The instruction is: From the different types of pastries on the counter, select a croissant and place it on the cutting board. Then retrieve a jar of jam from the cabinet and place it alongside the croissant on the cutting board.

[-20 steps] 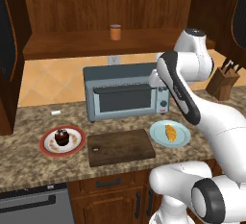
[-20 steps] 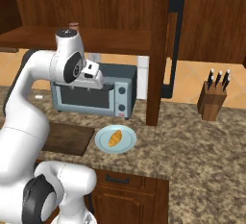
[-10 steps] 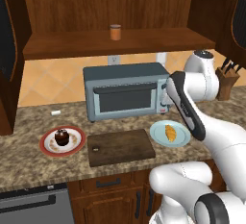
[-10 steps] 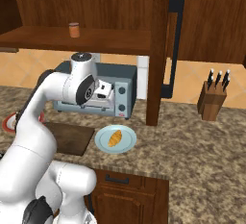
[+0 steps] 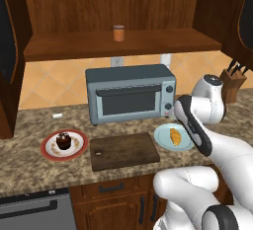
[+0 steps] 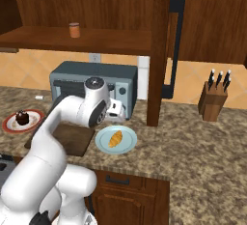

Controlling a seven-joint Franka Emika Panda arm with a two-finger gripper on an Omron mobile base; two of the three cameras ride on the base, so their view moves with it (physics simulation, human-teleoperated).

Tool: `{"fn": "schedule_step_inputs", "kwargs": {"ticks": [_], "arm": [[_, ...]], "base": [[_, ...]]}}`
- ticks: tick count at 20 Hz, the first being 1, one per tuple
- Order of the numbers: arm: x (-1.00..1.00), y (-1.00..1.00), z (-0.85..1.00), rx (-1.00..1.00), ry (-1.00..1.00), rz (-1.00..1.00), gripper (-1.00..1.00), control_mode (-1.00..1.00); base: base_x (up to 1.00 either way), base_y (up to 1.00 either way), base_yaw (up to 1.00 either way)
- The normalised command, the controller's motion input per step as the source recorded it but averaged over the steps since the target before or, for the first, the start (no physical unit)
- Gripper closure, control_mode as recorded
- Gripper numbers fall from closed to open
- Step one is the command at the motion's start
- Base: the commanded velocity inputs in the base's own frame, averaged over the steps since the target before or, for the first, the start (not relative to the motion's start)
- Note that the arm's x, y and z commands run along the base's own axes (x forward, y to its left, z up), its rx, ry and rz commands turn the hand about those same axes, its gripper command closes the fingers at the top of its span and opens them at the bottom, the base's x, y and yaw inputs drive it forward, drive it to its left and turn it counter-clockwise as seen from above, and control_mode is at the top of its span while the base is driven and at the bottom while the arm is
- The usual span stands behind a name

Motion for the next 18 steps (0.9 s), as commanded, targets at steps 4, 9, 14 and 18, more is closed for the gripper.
{"fn": "schedule_step_inputs", "kwargs": {"ticks": [4,9,14,18], "arm": [[0.23,-0.11,-0.28,0.0,-0.04,0.01,-1.0,-1.0],[0.0,-0.06,-0.18,0.0,0.0,0.0,-1.0,-1.0],[0.1,0.0,-0.18,0.0,0.04,0.0,-1.0,-1.0],[0.15,0.0,-0.39,0.0,0.14,0.0,-1.0,-1.0]], "base": [[0.0,0.0,0.0],[0.0,0.0,0.0],[0.0,0.0,0.0],[0.0,0.0,0.0]]}}
